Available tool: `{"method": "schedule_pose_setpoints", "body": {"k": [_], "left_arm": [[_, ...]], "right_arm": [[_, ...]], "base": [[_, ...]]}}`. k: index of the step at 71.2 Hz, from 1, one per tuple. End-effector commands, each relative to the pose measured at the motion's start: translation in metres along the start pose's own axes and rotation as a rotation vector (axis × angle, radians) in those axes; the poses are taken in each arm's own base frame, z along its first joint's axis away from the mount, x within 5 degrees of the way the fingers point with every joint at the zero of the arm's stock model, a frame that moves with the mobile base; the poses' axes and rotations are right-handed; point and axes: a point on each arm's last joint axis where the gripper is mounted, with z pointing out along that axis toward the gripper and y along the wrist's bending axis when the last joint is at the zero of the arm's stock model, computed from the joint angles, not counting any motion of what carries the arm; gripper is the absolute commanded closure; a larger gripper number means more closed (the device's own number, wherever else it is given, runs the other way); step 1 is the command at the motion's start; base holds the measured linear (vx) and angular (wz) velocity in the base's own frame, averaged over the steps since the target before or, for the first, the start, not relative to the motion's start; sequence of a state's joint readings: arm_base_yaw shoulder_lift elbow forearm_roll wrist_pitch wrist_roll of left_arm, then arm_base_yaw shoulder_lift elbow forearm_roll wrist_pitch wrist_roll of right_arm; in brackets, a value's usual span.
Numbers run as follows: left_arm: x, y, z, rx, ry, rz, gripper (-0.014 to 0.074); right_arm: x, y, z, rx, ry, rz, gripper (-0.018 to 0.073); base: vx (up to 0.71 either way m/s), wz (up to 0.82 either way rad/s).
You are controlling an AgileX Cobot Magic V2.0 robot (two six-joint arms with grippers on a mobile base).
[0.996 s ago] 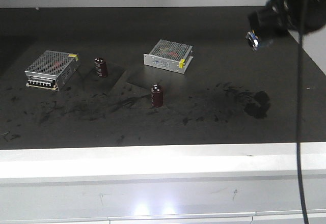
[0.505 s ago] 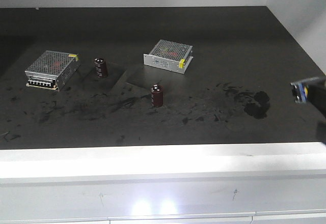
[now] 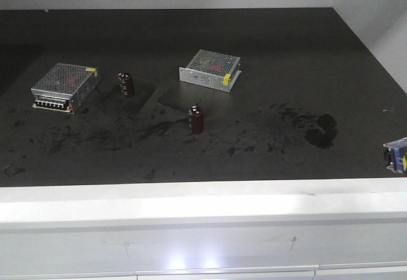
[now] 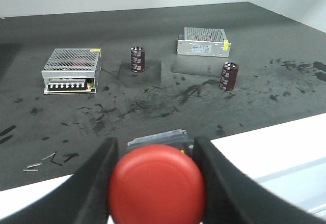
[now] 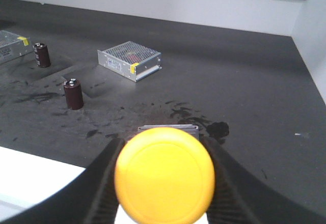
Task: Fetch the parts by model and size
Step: 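Drive the base to the bench with the orange-red tray, holding both buttons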
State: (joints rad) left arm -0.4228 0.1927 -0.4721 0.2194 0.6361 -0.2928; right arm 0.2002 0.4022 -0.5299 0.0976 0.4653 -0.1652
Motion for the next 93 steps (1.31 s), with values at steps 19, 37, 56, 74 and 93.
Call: {"method": "schedule_pose_setpoints", "body": {"k": [19,37,56,74,93], "left_arm": [[-0.0133,-0.0022,-0.0025,0.021,-0.084,0.001,0.0603],[-0.0133,-0.0022,-0.0025,0.021,-0.084,0.001,0.0603],[-0.0133,-0.0022,-0.0025,0.021,-0.084,0.001,0.0603],[-0.0133,-0.0022,-0.0025,0.021,-0.084,0.001,0.0603],[-0.0133,-0.0022,-0.0025,0.021,-0.084,0.001,0.0603]], "right_arm": [[-0.0129,-0.0016,-0.0033,0.014,-0.079,-0.011,0.0564],[-0.0128,-0.0015,-0.0033,0.014,-0.078,-0.011,0.0564],[-0.0124,-0.0015,-0.0033,0.013,-0.074,-0.011,0.0564],[-0.0124,-0.0015,-0.0033,0.013,-0.074,-0.011,0.0564],[-0.0124,-0.0015,-0.0033,0.013,-0.074,-0.011,0.0564]], "base": [[0.0,0.0],[0.0,0.0],[-0.01,0.03],[-0.06,0.25],[-0.07,0.49]]}}
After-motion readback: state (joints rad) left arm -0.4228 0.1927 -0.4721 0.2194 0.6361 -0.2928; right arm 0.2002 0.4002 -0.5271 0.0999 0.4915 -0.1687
